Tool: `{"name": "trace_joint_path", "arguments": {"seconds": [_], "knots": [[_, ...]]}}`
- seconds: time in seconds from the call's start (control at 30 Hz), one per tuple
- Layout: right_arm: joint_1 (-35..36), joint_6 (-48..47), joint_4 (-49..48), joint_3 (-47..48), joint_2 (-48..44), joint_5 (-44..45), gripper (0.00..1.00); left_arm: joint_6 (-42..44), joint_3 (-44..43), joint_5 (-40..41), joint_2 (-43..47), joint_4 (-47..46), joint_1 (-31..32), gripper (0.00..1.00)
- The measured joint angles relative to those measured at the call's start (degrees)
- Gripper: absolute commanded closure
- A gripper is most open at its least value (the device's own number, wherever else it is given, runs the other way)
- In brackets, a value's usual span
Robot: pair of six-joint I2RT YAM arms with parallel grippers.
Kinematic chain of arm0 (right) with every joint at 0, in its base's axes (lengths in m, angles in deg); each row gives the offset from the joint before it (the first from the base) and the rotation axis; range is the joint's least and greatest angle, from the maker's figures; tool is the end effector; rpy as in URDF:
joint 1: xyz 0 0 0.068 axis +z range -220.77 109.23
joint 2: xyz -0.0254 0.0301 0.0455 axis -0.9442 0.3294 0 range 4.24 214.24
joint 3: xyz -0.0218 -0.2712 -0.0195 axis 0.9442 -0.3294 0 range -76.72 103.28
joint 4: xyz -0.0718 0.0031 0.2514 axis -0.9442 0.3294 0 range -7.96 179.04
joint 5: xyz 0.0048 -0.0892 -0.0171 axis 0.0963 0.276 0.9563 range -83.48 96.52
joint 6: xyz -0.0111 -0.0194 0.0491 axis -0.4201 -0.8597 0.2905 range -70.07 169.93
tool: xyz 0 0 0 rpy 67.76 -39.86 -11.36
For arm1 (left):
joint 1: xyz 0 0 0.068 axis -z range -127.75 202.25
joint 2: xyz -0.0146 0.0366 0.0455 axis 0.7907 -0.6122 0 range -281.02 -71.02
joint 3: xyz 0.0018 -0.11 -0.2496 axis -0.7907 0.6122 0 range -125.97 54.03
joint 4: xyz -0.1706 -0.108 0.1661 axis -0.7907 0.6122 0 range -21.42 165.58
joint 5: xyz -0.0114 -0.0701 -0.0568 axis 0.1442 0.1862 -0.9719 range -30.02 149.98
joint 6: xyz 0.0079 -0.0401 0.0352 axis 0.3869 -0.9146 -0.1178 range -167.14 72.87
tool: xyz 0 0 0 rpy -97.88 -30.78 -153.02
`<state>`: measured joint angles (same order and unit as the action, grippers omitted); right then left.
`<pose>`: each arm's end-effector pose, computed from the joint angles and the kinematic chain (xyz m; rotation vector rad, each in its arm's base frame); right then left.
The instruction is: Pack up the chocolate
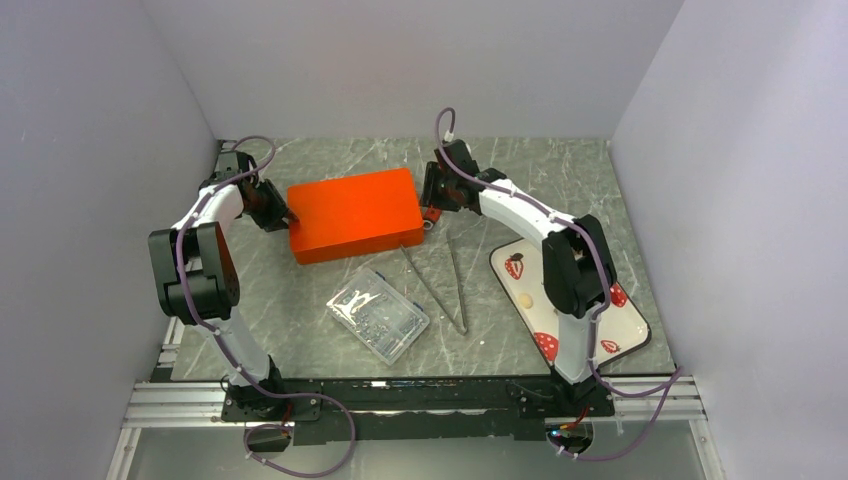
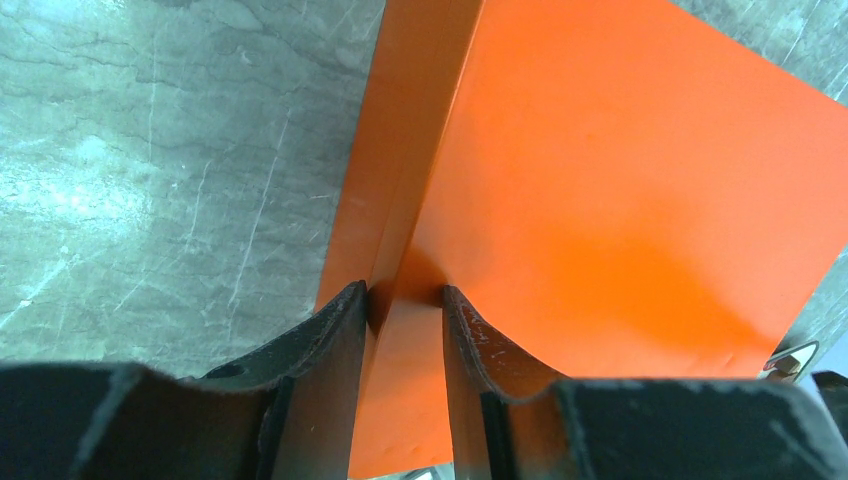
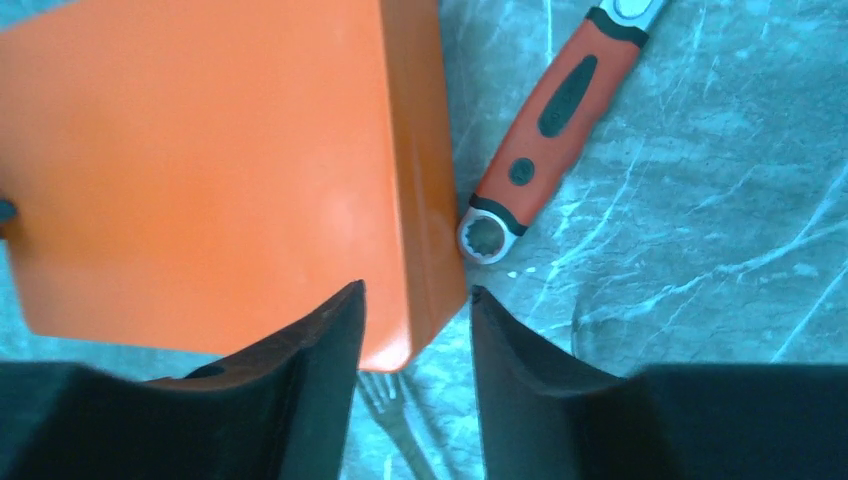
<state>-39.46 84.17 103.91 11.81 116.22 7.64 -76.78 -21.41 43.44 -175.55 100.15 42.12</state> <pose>0.3802 0.2305 0.2378 0.0717 2.4245 0.5196 0.3783 0.0574 0.2080 -0.8047 2.5197 -0.4958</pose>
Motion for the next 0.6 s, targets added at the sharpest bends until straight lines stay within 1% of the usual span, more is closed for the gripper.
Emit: {"name": "trace_joint_path", "arguments": {"seconds": [0.03,0.1,0.2,0.37,0.6], "knots": [[0.13,-0.48,0.66,0.9,-0.15,0.37,0.71,0.0,-0.02,0.0,0.0,0.02,0.0,0.63],[0.83,-1.25,2.19,3.28,-0.26,1.46,0.81,0.0,-0.02,-0.02,-0.07,0.02,0.0,0.63],[3.08,-2.25,3.41,6.47,-0.24,2.58,0.9,0.0,-0.11,-0.02,-0.09,0.13,0.0,0.63],[5.4,-2.6,4.17,7.15,0.76,2.91,0.95,0.0,-0.13,0.0,-0.09,0.17,0.0,0.63],[4.94,-1.99,3.58,1.95,3.28,3.19,0.96,0.04,-0.13,0.02,-0.11,0.2,0.07,0.61]]}}
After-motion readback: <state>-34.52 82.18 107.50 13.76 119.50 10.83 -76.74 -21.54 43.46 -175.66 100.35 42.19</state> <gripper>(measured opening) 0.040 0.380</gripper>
